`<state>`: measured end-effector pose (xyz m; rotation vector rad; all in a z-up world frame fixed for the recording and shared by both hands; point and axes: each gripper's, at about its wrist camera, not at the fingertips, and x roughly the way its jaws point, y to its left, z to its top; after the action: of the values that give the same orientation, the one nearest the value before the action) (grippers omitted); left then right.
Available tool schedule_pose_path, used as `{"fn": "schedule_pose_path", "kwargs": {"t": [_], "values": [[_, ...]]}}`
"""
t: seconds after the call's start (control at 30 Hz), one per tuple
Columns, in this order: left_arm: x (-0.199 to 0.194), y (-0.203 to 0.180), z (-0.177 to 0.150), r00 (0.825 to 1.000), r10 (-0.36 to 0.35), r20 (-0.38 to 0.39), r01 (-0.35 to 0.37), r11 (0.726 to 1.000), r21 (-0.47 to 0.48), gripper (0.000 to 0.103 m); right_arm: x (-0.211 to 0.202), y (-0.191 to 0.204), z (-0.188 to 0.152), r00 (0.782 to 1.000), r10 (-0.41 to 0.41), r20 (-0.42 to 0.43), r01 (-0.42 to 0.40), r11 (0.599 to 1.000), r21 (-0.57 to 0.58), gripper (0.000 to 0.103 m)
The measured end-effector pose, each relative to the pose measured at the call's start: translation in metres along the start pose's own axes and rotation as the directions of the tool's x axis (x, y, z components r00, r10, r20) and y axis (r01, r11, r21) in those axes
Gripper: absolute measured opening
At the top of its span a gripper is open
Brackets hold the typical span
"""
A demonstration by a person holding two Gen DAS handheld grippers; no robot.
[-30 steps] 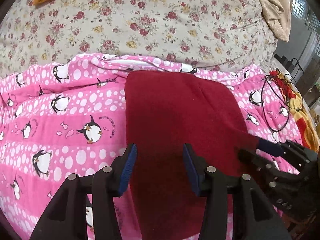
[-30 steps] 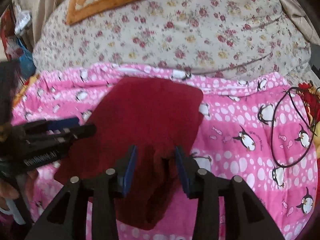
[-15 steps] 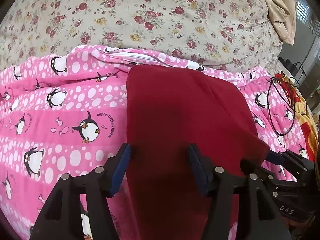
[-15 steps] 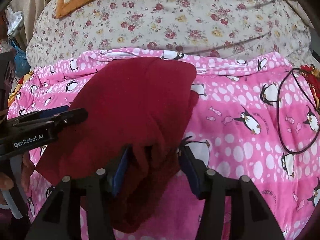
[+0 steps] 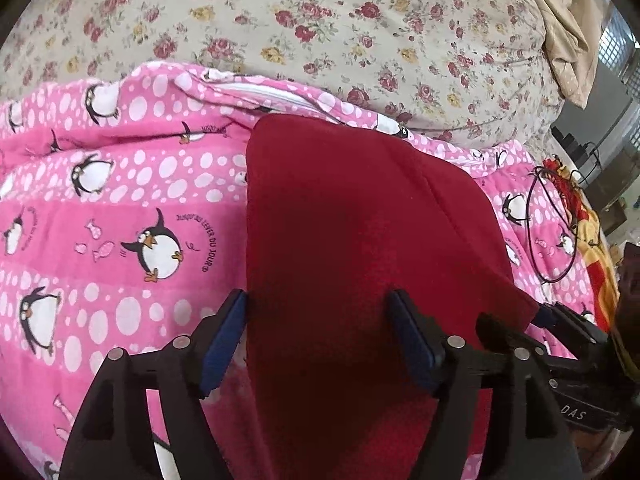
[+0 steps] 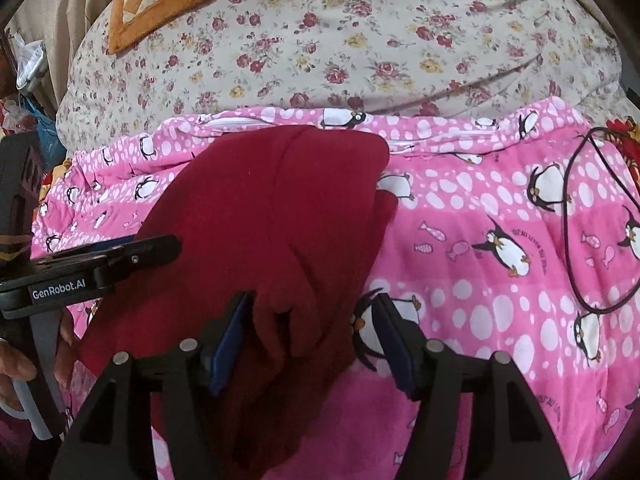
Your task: Fold small clothes
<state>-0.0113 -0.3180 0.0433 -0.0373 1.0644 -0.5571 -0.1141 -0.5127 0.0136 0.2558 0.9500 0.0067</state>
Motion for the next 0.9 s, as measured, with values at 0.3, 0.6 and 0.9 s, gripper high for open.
{"fn": "schedule_pose_path", "kwargs": {"t": [0.3, 0.6, 0.9], "values": [[0.031, 0.026, 0.008, 0.97, -0.205, -0.131, 0.188, 0.973, -0.132, 0.086, 0.037, -0.034, 0.008, 0.976, 0.217, -0.016, -0.209, 0.956, 0.206, 0.085], [-0.011, 0.004, 0.0, 0.98, -0.188, -0.066, 0.19, 0.982, 0.013, 0.037, 0.029, -0.015, 0.012, 0.963, 0.258, 0.074, -0.268, 0.943, 0.197, 0.036], [-0.125, 0.028, -0.073, 0.982, -0.157, -0.103, 0.163, 0.985, 0.047, 0.038, -0.053, 0.059, -0.014, 0.911, 0.413, 0.013, -0.41, 0.902, 0.137, 0.039]]}}
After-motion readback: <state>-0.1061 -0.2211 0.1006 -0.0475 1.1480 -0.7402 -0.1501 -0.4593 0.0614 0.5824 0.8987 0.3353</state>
